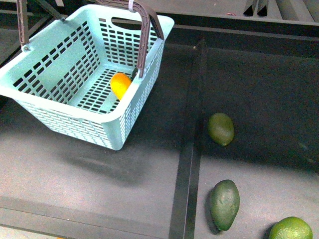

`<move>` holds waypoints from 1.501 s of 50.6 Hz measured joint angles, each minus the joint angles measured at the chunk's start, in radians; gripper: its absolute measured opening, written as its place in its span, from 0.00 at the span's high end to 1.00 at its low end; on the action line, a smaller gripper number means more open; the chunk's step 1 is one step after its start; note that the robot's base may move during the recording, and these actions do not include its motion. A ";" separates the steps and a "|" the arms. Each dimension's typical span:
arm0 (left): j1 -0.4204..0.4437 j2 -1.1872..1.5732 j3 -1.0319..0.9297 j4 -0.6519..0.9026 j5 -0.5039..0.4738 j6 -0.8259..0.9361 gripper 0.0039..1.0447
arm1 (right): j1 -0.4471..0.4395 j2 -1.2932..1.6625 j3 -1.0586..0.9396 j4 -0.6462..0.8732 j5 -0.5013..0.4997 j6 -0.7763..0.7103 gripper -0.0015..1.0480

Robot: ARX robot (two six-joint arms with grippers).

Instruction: Pick mango and avocado into basket

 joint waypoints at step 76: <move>0.148 -1.182 -1.146 0.277 0.138 0.987 0.98 | 0.000 0.000 0.000 0.000 0.000 0.000 0.08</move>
